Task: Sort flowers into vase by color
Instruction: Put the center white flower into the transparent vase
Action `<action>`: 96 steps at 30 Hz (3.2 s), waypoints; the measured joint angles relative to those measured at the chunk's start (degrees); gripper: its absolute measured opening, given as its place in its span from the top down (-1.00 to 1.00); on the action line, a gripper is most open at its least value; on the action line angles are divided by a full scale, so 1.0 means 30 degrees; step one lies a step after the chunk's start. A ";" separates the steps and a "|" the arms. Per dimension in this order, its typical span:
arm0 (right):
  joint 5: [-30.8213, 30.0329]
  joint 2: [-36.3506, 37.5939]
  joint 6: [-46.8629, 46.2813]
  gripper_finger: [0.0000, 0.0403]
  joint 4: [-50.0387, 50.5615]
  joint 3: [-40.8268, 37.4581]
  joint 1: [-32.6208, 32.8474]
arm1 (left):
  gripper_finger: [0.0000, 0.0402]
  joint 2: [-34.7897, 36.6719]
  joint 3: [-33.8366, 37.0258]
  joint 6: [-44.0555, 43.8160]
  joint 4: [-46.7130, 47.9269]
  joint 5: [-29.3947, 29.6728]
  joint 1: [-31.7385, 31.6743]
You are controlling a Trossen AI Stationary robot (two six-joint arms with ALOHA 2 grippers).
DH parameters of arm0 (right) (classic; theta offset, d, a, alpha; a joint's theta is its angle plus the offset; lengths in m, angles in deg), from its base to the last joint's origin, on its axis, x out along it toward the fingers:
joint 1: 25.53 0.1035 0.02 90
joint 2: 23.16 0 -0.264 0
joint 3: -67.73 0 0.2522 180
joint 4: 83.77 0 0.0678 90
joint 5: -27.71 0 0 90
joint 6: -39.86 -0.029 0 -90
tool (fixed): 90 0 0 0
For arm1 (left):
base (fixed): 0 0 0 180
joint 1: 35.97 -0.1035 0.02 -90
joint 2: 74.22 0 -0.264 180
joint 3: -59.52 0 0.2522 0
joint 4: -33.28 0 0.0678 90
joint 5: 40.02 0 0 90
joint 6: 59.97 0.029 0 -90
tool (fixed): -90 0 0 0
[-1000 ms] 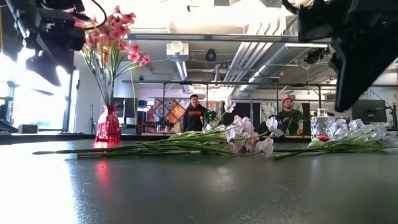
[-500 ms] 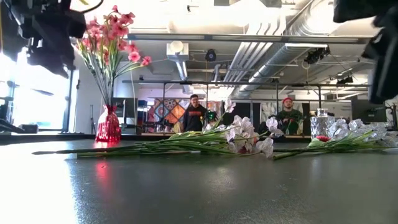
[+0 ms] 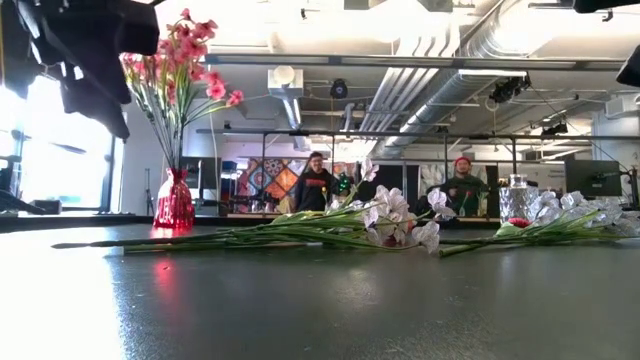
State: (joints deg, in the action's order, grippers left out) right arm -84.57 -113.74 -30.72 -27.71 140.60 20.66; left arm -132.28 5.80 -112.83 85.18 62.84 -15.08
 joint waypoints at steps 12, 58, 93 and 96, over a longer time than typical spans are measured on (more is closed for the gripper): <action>-0.2250 0.0000 -0.0471 0.32 -0.0060 -0.0005 -0.0002 | -0.38 -0.4262 0.0007 -0.0519 -0.4459 0.2056 0.2836; -0.6352 -0.1732 0.0036 0.32 -0.1578 -0.0007 -0.1064 | -0.38 -1.1103 0.0015 0.4569 -1.4517 0.3515 0.3546; -0.6361 -0.1727 0.0030 0.32 -0.1150 -0.0007 -0.1049 | 0.77 -1.3532 0.0000 0.5602 -1.4153 0.3505 0.0872; -0.6361 -0.1719 0.0029 0.32 -0.1115 -0.0007 -0.1049 | 0.95 -1.3481 0.0000 0.5337 -1.4834 0.3592 0.0880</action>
State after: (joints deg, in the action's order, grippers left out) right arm -103.65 -118.90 -30.64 -31.05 140.58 17.51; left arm -172.72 5.80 -96.81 40.68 73.62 -12.44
